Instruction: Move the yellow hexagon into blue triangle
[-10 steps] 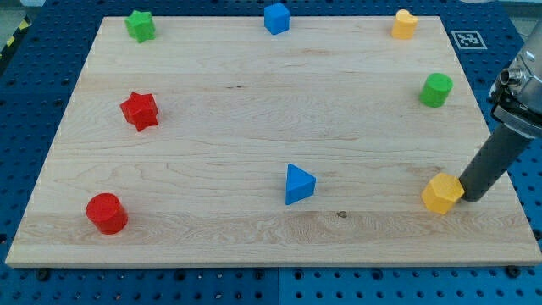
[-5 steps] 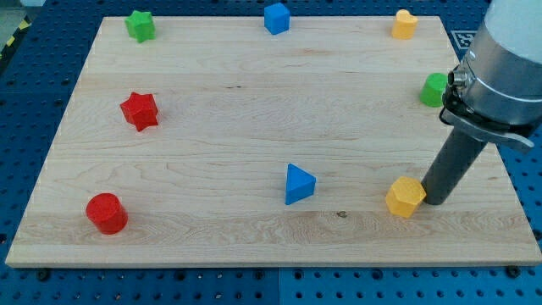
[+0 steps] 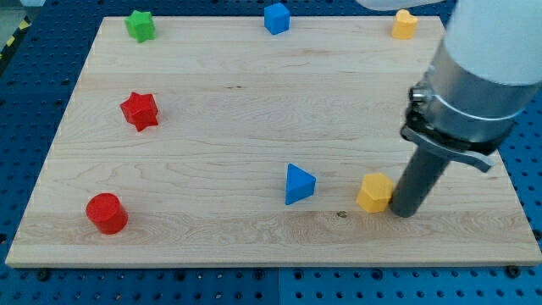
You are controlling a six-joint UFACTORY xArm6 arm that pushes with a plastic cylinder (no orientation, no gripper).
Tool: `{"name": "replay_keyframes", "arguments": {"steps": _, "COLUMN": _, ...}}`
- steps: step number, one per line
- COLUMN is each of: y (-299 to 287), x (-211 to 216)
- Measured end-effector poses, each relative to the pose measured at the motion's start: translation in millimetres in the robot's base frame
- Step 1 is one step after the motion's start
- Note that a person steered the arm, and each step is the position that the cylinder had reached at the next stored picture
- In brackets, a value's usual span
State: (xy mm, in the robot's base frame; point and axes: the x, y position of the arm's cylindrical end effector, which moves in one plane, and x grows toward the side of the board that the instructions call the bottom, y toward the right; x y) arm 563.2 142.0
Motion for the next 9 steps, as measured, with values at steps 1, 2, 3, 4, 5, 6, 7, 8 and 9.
{"name": "replay_keyframes", "arguments": {"steps": 1, "y": -7.9, "x": -0.2}}
{"name": "replay_keyframes", "arguments": {"steps": 2, "y": -9.0, "x": -3.8}}
{"name": "replay_keyframes", "arguments": {"steps": 3, "y": -12.5, "x": -3.9}}
{"name": "replay_keyframes", "arguments": {"steps": 4, "y": -37.1, "x": -12.1}}
{"name": "replay_keyframes", "arguments": {"steps": 5, "y": -48.6, "x": -22.2}}
{"name": "replay_keyframes", "arguments": {"steps": 6, "y": -48.6, "x": -17.1}}
{"name": "replay_keyframes", "arguments": {"steps": 7, "y": -51.9, "x": 5.9}}
{"name": "replay_keyframes", "arguments": {"steps": 8, "y": -76.7, "x": 9.6}}
{"name": "replay_keyframes", "arguments": {"steps": 9, "y": -92.0, "x": 9.6}}
